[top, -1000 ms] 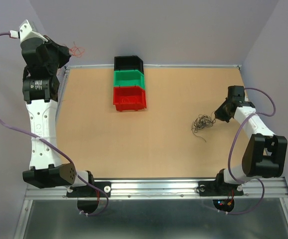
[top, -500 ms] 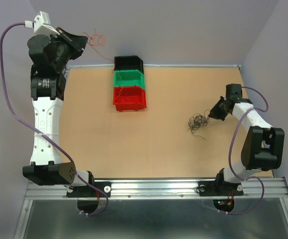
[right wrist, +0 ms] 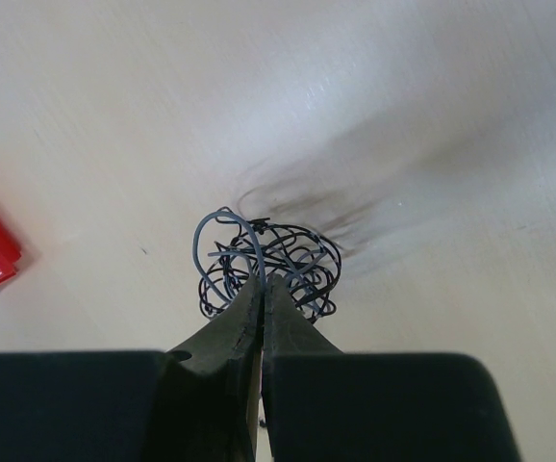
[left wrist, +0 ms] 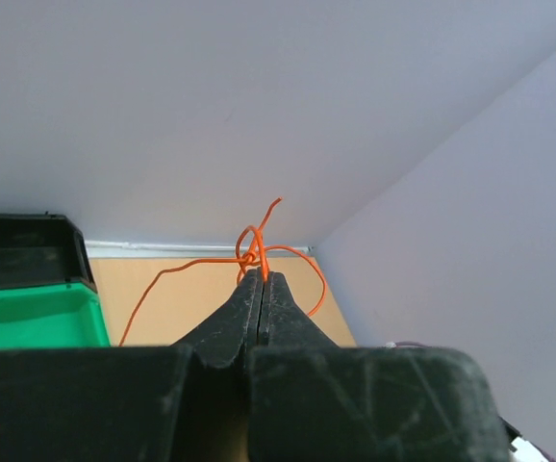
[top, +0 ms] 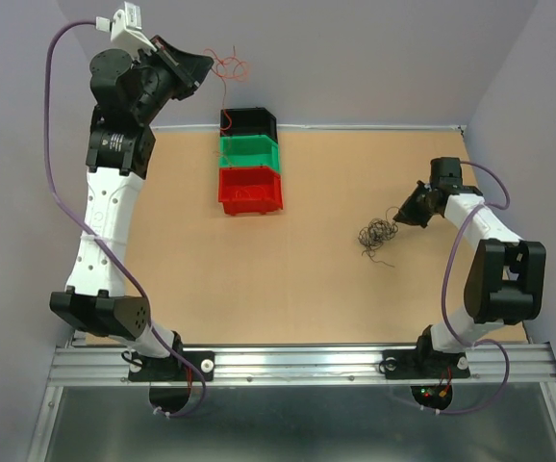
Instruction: Untangle the cables
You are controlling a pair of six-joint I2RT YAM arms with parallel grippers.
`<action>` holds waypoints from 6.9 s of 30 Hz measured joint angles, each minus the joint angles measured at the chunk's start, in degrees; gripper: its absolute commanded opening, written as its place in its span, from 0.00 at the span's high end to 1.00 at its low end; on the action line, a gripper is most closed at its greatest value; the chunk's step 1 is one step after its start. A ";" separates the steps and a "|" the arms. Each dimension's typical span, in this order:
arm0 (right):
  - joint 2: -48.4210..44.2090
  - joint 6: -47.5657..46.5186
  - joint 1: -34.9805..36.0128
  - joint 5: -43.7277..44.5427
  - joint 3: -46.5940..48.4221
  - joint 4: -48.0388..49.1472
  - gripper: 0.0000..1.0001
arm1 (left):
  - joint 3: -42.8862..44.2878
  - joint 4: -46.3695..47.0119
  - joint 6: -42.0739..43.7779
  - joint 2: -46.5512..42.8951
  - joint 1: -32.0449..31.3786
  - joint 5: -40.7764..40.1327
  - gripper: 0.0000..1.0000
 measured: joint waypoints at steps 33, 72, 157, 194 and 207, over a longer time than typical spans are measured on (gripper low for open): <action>0.00 -0.42 0.59 -2.32 0.00 1.16 0.99 | -5.31 4.87 -2.12 3.19 -2.10 2.10 1.00; 0.00 -0.96 0.94 -2.75 0.00 1.38 0.99 | 2.60 7.82 -1.05 2.45 -2.10 5.09 1.00; -0.59 -0.48 2.12 -2.27 -0.72 2.12 1.00 | -0.46 -33.07 33.05 35.28 -13.35 -22.51 0.62; 0.57 -4.59 14.10 -16.52 5.42 7.87 0.99 | -9.92 -11.58 22.14 23.61 -32.72 0.48 0.08; -2.43 -6.54 14.73 -21.94 5.40 10.62 0.99 | -6.23 -8.28 20.48 25.62 -31.39 4.13 0.21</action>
